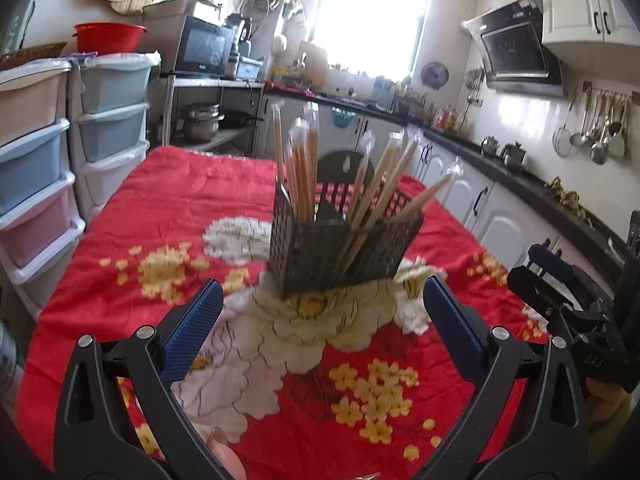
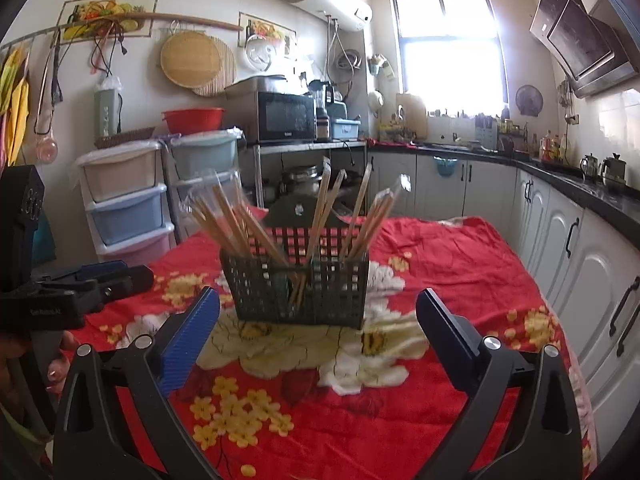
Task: Organize utensils
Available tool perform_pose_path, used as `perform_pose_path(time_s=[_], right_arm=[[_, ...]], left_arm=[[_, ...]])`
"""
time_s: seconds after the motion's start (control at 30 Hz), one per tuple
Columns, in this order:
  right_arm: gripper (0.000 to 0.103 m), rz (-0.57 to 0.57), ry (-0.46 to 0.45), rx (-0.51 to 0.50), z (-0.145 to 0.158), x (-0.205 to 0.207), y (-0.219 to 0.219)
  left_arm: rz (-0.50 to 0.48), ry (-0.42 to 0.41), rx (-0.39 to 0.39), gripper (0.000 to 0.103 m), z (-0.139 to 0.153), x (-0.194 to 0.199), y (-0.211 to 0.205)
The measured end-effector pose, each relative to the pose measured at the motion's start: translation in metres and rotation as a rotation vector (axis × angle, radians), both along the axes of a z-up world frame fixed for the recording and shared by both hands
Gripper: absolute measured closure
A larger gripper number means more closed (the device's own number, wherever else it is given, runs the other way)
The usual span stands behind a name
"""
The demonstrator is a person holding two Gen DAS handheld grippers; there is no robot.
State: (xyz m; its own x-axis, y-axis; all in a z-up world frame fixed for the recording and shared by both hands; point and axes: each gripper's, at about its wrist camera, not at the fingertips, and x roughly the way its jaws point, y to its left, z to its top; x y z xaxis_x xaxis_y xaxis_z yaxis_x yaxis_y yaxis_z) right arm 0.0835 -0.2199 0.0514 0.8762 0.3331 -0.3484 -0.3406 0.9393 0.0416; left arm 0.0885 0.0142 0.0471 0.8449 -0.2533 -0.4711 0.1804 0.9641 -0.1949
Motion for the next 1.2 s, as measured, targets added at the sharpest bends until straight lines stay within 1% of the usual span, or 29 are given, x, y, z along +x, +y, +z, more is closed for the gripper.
perform_pose_path(time_s=[0.13, 0.27, 0.43, 0.57, 0.8, 0.9, 1.2], right_arm=[[0.007, -0.017, -0.012, -0.02, -0.014, -0.007, 0.002], [0.007, -0.036, -0.029, 0.007, -0.026, -0.015, -0.002], [0.007, -0.085, -0.071, 0.046, -0.036, -0.023, -0.012], [0.007, -0.136, -0.118, 0.078, -0.041, -0.03, -0.021], [0.007, -0.155, -0.233, 0.109, -0.041, -0.05, -0.027], [0.006, -0.153, -0.254, 0.099, -0.041, -0.053, -0.024], [0.006, -0.158, -0.236, 0.096, -0.043, -0.051, -0.022]], left_arm=[[0.034, -0.031, 0.03, 0.011, -0.015, -0.01, -0.007], [0.052, -0.059, 0.047, 0.011, -0.028, -0.018, -0.014], [0.091, -0.129, 0.068, 0.011, -0.034, -0.029, -0.02], [0.113, -0.175, 0.066, 0.011, -0.036, -0.037, -0.021], [0.18, -0.234, 0.036, 0.011, -0.034, -0.045, -0.016], [0.22, -0.233, 0.045, 0.011, -0.034, -0.045, -0.015], [0.211, -0.235, 0.041, 0.011, -0.035, -0.045, -0.014]])
